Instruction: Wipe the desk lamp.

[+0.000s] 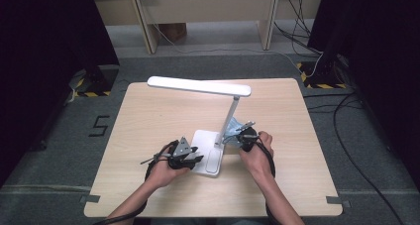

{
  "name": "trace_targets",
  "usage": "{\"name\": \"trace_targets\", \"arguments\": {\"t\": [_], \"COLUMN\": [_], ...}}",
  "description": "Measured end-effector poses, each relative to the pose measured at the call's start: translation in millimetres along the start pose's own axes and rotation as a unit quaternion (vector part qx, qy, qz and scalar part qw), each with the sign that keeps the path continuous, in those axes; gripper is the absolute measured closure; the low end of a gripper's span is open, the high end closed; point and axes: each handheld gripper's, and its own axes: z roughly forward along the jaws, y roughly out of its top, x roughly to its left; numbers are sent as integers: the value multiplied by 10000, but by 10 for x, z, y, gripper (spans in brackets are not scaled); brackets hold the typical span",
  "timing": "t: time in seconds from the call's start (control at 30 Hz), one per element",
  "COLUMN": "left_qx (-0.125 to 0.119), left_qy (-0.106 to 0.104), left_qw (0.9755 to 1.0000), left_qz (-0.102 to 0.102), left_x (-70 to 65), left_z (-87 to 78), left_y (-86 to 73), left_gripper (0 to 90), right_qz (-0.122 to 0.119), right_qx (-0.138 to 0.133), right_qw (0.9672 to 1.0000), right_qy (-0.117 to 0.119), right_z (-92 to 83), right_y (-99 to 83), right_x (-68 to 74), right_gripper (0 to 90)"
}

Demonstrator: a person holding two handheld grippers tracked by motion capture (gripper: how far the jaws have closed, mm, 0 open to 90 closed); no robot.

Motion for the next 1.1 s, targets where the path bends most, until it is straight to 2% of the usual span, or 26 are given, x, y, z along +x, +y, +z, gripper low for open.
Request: {"name": "trace_targets", "arguments": {"t": [0.13, 0.2, 0.27, 0.4, 0.5, 0.53, 0.63, 0.8, 1.1], "left_qx": [-12, -25, -16, -10, -22, -18, -7, -11, -32], "left_qy": [10, 7, -8, 0, -6, -10, -10, -10, -10], "left_qw": [10000, 10000, 10000, 10000, 10000, 10000, 10000, 10000, 10000], "left_qz": [11, 2, 1, 9, -6, -5, 2, 2, -13], "left_x": [-3, -2, 3, 1, 1, 2, 3, 2, 2], "left_z": [5, 6, 5, 8, 11, 11, 11, 11, 14], "left_y": [2, 0, -1, 3, 4, 5, 8, 7, 5], "left_gripper": [569, 569, 569, 570, 570, 570, 570, 570, 570], "right_qz": [-183, -394, -519, -663, -788, -884, -895, -989, -1298], "right_qx": [87, 114, 136, 168, 227, 244, 326, 395, 561], "right_qw": [9998, 9989, 9981, 9959, 9927, 9907, 9871, 9839, 9750], "right_qy": [66, 227, 287, 599, 882, 1007, 1290, 1434, 1713], "right_z": [67, 50, 25, -50, -102, -116, -144, -170, -250], "right_y": [36, 34, 19, -29, -53, -58, -63, -66, -75], "right_x": [65, 111, 135, 157, 188, 193, 200, 245, 359], "right_gripper": [708, 708, 709, 710, 713, 715, 716, 721, 724]}}
